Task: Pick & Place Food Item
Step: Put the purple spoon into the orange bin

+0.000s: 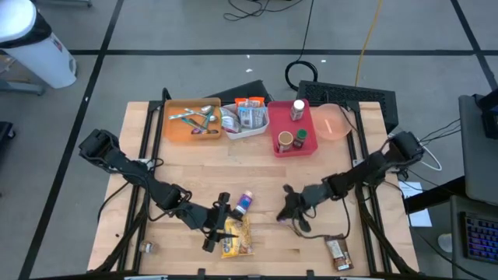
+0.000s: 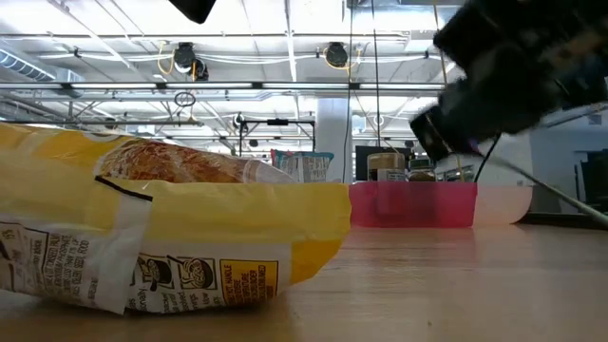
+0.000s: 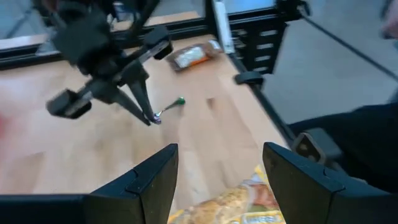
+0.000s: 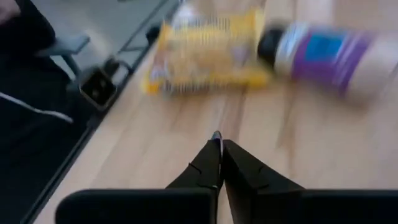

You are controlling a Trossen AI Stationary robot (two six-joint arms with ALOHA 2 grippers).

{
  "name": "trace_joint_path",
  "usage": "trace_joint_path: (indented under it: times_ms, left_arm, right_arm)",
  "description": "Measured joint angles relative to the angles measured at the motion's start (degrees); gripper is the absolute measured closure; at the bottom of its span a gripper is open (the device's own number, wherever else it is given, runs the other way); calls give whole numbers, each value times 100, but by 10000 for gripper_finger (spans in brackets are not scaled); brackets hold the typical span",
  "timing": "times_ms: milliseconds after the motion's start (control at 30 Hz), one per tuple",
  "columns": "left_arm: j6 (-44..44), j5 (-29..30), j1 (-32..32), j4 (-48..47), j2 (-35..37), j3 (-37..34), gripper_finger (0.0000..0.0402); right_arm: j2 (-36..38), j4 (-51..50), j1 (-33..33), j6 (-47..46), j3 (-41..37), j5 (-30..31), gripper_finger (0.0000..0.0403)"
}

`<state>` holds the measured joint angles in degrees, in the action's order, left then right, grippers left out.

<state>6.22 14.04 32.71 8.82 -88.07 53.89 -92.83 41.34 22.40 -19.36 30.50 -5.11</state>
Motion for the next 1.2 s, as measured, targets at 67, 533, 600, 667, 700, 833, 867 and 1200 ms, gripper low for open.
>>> trace_joint_path:
  times_ms: [67,533,600,667,700,833,867,1200]
  left_arm:
    - [11,205,0,-7,0,0,158]
    - [286,705,-624,991,-437,-2,158]
    - [275,708,-798,1144,-603,-2,158]
    - [265,706,-947,1195,-712,-2,158]
    - [274,710,-1008,1217,-744,-2,158]
    - [294,699,-1148,1345,-758,-2,158]
    - [296,686,-1162,1404,-758,-2,158]
    - [201,407,-1229,1837,-758,-2,158]
  right_arm:
    - [235,171,-184,459,-2,-70,402]
    - [976,1183,-406,2741,343,990,402]
    - [906,1127,-367,2909,460,978,402]
    - [891,929,-330,3074,573,978,402]
    - [892,850,-318,3121,605,980,402]
    - [889,763,-318,3212,614,980,402]
    - [893,766,-318,3253,618,982,403]
    - [896,818,-358,3374,621,1263,403]
